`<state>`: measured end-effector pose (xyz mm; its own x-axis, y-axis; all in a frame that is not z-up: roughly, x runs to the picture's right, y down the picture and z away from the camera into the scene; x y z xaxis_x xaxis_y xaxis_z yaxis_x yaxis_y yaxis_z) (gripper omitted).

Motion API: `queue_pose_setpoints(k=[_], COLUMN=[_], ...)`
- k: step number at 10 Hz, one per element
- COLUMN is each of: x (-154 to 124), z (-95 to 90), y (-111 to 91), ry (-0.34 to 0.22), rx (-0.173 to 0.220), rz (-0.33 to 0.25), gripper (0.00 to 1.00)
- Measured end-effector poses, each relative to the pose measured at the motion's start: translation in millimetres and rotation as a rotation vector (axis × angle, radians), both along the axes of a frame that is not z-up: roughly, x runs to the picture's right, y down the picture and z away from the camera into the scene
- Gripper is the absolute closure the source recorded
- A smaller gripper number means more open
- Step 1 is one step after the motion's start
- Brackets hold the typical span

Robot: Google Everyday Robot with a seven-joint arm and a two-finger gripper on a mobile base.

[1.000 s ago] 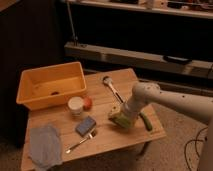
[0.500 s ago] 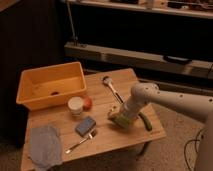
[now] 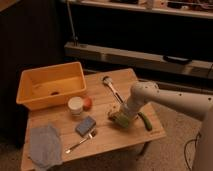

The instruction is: Stack cups into tray

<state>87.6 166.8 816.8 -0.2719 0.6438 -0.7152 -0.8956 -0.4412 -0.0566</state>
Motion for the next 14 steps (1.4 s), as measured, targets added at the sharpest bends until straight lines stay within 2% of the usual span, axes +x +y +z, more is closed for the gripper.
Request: queue_pose_setpoints(k=[5,11,14], x=[-11,-20,-27], z=[6.3,17.9,22.6], y=[-17,-17,-20], ry=[0.003,0.031,0.034], rx=[-0.003,-0.047,-0.054], rz=[0.016,0.008,0.002], gripper=[0.20,0.20,0.20])
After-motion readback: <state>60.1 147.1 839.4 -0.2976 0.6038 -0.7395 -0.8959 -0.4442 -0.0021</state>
